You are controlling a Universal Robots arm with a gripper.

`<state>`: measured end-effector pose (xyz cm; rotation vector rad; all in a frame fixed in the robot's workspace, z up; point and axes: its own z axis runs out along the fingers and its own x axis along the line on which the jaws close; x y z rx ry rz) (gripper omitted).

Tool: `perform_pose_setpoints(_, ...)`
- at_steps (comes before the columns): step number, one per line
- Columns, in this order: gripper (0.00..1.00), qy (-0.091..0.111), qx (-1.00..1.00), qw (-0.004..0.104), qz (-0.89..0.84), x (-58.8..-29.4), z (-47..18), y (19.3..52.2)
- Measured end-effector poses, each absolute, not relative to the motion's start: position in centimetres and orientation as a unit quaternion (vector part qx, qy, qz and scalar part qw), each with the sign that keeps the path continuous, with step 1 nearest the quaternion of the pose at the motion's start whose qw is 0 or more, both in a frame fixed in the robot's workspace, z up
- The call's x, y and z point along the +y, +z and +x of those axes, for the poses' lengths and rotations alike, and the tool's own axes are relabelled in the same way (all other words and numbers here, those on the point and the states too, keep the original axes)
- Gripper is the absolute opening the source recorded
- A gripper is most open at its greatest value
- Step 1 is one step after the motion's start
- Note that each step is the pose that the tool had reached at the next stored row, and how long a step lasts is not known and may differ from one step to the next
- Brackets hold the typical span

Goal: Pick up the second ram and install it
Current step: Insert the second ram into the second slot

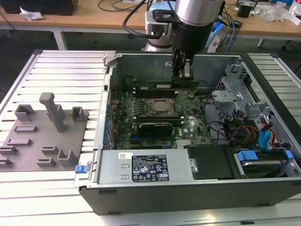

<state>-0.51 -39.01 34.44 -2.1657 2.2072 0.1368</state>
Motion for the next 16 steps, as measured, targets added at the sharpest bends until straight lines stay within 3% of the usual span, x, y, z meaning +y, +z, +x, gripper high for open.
perform_pose_setpoints(16,0.14,0.044,0.713,0.023,-0.700,-39.0,-0.5,31.3)
